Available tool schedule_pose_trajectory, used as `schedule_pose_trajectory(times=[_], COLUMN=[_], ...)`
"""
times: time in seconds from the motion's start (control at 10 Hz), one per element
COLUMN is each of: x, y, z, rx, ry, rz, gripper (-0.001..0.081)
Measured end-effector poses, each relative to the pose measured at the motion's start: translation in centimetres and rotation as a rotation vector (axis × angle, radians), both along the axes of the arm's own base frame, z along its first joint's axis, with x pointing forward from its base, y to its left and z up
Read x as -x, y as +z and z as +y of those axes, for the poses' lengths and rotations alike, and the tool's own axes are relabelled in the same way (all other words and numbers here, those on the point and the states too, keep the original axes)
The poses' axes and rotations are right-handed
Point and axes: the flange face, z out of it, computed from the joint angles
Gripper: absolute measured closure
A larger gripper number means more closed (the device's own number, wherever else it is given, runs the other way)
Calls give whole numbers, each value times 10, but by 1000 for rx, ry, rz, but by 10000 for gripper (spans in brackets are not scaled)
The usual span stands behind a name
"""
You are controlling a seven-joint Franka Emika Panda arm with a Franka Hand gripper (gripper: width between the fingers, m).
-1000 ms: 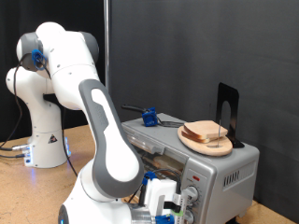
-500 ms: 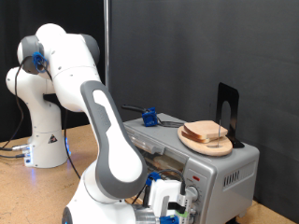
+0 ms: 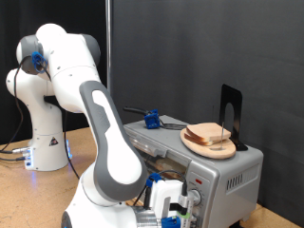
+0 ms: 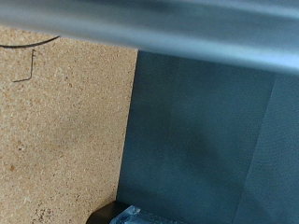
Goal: Make a piece of toast with the oven
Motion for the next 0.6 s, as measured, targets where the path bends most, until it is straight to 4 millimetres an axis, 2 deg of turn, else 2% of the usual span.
schedule_pose_trajectory(times=[0.2,0.6], x=[2,7], y=[1,-1], z=[0,0], rx=[17,30], ry=[3,30], rz=[-59,-356], gripper=[704,700])
